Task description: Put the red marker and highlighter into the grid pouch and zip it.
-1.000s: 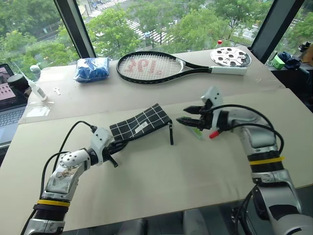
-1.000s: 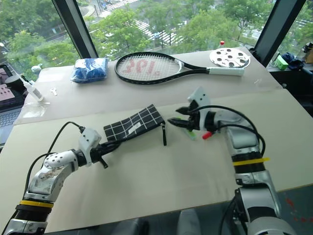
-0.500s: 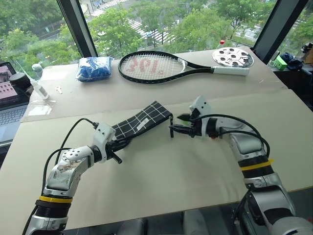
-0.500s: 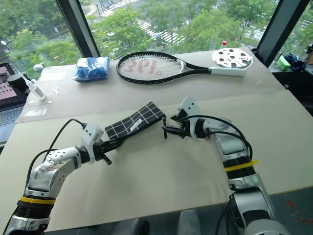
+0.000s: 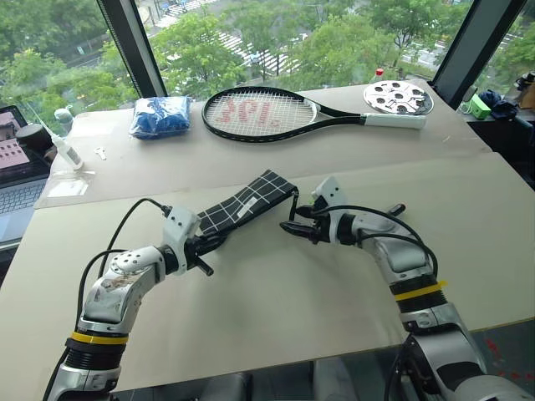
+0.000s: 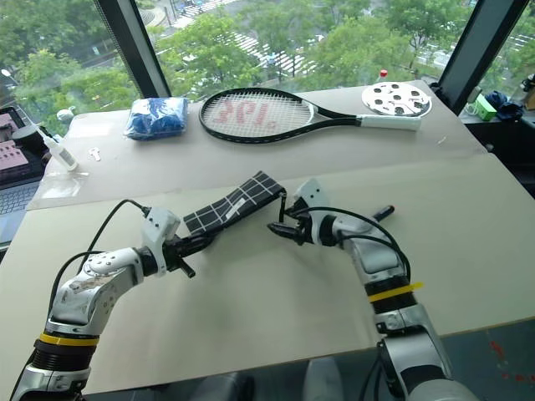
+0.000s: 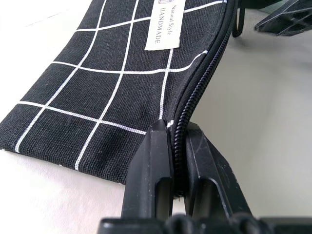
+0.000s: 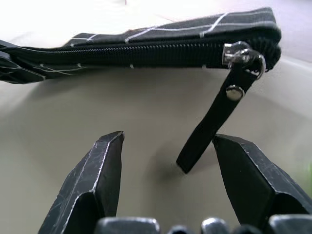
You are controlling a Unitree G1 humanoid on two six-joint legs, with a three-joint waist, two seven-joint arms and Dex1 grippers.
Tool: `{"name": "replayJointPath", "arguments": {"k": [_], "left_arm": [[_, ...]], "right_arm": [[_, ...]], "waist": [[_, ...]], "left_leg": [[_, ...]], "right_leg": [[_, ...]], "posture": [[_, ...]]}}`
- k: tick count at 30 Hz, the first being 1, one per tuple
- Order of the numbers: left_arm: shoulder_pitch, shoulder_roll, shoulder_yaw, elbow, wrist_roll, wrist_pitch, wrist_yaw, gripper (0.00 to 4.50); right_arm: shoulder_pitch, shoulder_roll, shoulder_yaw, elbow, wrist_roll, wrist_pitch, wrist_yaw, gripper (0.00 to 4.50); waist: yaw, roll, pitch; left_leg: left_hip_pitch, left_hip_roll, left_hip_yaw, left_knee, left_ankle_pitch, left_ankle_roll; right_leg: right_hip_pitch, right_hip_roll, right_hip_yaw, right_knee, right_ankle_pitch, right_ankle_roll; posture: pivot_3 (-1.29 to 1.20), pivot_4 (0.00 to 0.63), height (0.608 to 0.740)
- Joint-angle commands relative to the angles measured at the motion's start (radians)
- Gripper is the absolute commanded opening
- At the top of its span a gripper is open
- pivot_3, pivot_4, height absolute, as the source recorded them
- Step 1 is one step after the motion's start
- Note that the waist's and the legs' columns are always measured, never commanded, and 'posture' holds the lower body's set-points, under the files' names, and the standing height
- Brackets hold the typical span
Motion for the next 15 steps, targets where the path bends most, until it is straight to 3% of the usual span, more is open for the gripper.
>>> {"name": "replayJointPath", "arguments": {"k": [1,6,15], "left_arm": [[-0.012,-0.001,0.021,-0.036,-0.017,-0.002,0.005,0.0],[-0.015,-0.007,0.018,-0.034,-0.018,-0.004,0.011,0.0],[-0.018,-0.028,0.016,-0.026,-0.017,-0.009,0.026,0.0]], "right_arm": [[-0.041,0.009,-0.026,-0.005,0.005,-0.033,-0.014,1.87],[-0.062,0.015,-0.021,0.019,-0.007,-0.05,-0.026,0.07],[-0.056,0.054,0.073,-0.089,-0.012,-0.035,0.006,0.07]], "waist": [[0.0,0.0,0.0],[-0.002,0.0,0.0],[-0.006,0.0,0.0]], "left_leg": [[0.0,0.0,0.0,0.0,0.0,0.0],[0.0,0.0,0.0,0.0,0.0,0.0],[0.0,0.0,0.0,0.0,0.0,0.0]], "right_leg": [[0.0,0.0,0.0,0.0,0.0,0.0],[0.0,0.0,0.0,0.0,0.0,0.0],[0.0,0.0,0.0,0.0,0.0,0.0]], "posture": [[0.0,0.15,0.74],[0.0,0.15,0.74],[0.0,0.15,0.74]]}}
